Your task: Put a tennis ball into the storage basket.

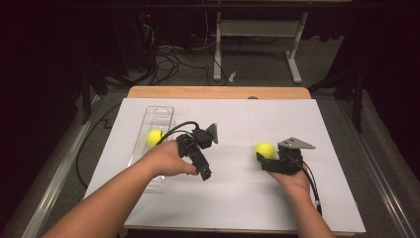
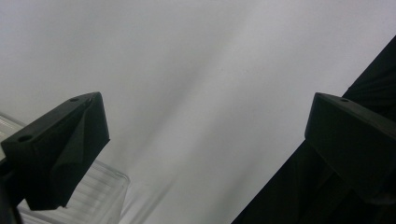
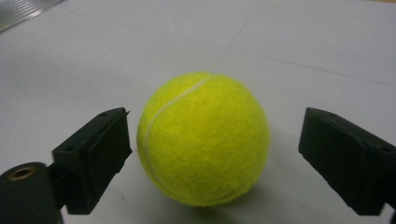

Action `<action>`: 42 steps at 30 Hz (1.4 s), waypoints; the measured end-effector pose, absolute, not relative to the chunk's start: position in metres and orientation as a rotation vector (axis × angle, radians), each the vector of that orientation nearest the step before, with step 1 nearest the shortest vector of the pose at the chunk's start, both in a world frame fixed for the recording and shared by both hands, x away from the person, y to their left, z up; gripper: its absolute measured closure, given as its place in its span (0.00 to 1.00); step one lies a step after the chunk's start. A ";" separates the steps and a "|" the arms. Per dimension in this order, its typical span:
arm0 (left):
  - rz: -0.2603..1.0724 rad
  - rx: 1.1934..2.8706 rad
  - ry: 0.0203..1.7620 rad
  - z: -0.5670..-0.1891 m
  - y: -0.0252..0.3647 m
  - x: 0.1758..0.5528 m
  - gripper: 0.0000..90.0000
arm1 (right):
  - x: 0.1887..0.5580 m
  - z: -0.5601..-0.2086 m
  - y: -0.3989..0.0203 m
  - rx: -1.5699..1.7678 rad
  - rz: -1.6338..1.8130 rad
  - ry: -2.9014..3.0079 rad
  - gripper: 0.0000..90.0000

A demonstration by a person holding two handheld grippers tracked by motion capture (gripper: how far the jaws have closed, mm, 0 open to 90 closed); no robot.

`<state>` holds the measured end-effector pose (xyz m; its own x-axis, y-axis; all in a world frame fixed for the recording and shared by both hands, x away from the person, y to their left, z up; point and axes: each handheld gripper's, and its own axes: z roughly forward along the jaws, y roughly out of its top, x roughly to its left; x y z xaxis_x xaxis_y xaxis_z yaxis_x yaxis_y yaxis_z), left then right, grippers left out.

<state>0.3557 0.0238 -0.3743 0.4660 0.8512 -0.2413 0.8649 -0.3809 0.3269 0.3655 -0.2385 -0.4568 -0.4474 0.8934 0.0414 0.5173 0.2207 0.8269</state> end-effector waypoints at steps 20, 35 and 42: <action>-0.041 2.314 1.432 -0.375 0.024 0.355 0.01 | 0.370 -0.463 -0.233 1.321 1.090 2.109 0.27; -0.036 2.301 1.445 -0.375 0.025 0.355 0.01 | 0.369 -0.463 -0.231 1.301 1.068 2.131 0.31; -0.035 2.315 1.440 -0.377 0.024 0.355 0.01 | 0.369 -0.462 -0.232 1.303 1.072 2.133 0.31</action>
<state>0.3549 0.0242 -0.3766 0.4658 0.8535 -0.2338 0.8637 -0.3810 0.3298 0.3690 -0.2316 -0.4623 -0.4735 0.8799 0.0397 0.5568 0.2640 0.7876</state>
